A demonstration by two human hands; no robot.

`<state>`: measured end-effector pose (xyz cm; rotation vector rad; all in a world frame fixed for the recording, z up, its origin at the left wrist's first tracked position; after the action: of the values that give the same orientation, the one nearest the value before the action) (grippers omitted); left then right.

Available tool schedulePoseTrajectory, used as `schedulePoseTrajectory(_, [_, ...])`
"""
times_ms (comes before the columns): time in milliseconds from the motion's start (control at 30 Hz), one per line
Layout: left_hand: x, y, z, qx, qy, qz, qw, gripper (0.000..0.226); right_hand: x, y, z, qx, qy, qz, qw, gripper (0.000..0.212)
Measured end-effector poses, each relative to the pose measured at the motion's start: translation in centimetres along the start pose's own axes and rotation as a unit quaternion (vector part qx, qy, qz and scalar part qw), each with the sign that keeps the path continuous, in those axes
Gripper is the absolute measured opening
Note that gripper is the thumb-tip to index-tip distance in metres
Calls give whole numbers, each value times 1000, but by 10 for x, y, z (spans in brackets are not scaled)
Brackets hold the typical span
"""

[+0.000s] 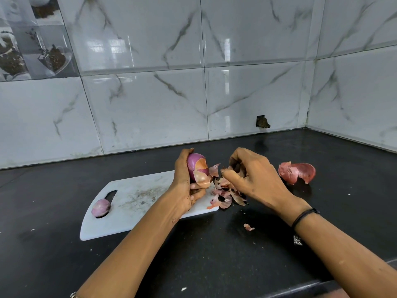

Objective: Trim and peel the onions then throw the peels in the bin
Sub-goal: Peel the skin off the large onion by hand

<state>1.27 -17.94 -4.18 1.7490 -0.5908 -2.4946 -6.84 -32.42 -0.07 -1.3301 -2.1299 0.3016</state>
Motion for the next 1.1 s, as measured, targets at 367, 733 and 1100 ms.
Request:
schedulePoseTrajectory(367, [5, 12, -1, 35, 8, 20, 999, 56, 12, 18, 4, 58, -29, -58, 996, 38])
schedulePoseTrajectory(733, [7, 14, -5, 59, 29, -52, 997, 58, 16, 15, 3, 39, -34, -91, 995, 13])
schedulePoseTrajectory(1100, [5, 12, 0, 65, -2, -15, 998, 68, 3, 9, 1, 12, 15, -67, 998, 9])
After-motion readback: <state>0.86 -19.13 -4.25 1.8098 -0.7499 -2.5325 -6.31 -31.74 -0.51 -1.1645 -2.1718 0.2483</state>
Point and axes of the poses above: each hand's wrist, its own z-axis away from the middle knuckle, its own y-axis out of the palm, x = y × z, the point moved 6 cm from there along -z, towards the middle knuckle, and after that the axes turned 11 degrees about -x, right-handed, at the moved point
